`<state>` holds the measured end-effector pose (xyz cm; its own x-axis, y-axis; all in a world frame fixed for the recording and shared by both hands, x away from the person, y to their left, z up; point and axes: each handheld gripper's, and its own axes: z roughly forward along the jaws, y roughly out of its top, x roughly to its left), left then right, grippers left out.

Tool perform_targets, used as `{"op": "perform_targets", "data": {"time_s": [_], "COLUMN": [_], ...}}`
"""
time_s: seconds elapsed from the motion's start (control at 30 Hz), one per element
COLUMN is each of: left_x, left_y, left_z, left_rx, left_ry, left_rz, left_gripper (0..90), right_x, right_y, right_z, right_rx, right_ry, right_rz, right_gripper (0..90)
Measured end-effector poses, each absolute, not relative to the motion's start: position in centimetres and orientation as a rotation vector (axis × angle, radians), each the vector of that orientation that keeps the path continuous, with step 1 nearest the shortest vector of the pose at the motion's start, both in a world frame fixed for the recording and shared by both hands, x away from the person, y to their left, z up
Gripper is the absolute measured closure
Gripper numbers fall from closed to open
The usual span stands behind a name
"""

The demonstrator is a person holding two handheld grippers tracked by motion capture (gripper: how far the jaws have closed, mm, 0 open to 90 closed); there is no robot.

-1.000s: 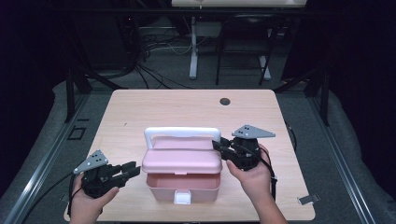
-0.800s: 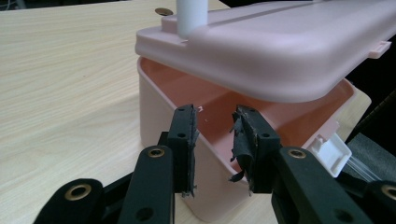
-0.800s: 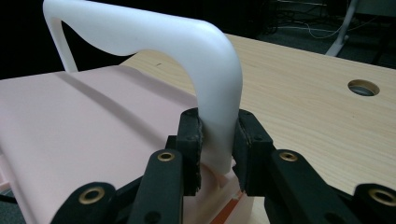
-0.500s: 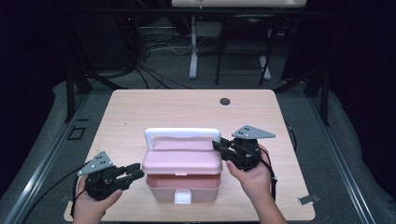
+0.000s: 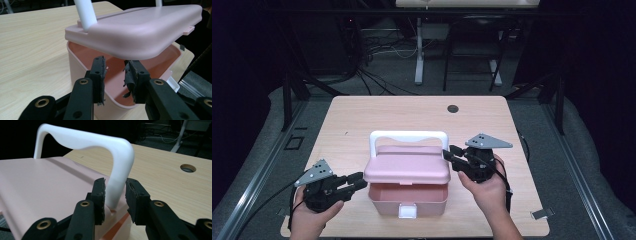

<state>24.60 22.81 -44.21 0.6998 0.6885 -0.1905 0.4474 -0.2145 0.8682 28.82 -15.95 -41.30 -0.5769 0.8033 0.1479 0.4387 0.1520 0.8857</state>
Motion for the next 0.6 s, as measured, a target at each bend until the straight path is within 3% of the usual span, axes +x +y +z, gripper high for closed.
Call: {"op": "perform_targets", "data": {"time_s": [0.6], "left_x": [25.7], "left_y": [22.3], "left_z": [-41.6], "left_rx": [1.820], "left_ry": [0.859], "left_rz": [0.348], "left_gripper": [70.9], "right_x": [26.5], "right_y": [-18.0], "right_z": [-40.5], "right_rx": [1.173], "right_ry": [2.008], "right_rz": [1.420], "right_gripper": [71.4]}}
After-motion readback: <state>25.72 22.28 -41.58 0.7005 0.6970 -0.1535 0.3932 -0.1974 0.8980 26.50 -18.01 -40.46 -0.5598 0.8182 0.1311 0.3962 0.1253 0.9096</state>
